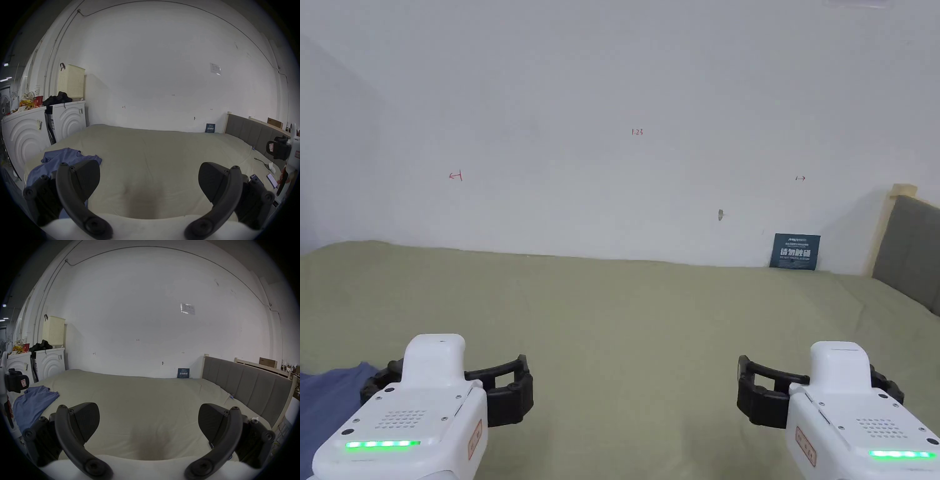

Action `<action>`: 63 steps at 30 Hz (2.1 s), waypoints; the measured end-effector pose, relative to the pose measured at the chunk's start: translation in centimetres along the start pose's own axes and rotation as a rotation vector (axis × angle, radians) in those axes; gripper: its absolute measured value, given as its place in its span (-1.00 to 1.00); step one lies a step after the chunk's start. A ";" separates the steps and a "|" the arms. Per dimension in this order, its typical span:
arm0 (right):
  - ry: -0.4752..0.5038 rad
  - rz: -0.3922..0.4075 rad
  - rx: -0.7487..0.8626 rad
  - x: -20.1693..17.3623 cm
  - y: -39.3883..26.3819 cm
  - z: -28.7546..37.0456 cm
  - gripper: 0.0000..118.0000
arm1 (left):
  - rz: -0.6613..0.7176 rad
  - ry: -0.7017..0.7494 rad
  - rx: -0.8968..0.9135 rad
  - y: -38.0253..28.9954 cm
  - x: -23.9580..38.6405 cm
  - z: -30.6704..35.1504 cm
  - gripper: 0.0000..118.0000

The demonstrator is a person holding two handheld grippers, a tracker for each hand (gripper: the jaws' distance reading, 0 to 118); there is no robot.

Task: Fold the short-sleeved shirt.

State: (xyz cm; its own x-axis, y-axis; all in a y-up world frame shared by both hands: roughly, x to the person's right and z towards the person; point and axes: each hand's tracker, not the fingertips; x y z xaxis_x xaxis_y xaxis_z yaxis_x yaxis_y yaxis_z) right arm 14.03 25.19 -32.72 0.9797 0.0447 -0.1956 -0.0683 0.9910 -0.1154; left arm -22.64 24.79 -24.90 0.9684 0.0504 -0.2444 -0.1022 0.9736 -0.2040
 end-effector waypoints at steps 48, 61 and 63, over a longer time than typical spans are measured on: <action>-0.019 0.067 0.002 -0.4 0.2 0.4 1.00 | -0.029 -0.013 0.022 0.5 0.7 0.6 1.00; -0.042 0.070 0.027 -0.4 0.2 0.6 1.00 | -0.008 -0.036 0.048 0.6 0.6 0.7 1.00; -0.038 0.084 0.044 -0.4 0.2 0.7 1.00 | -0.001 -0.028 0.060 0.7 0.6 0.6 1.00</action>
State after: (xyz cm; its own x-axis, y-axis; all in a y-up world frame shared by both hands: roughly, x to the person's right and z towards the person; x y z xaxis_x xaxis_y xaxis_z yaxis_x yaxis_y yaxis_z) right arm 13.72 25.48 -31.98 0.9774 0.1319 -0.1654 -0.1431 0.9881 -0.0572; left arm -22.00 25.62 -24.57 0.9746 0.0550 -0.2173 -0.0884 0.9852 -0.1470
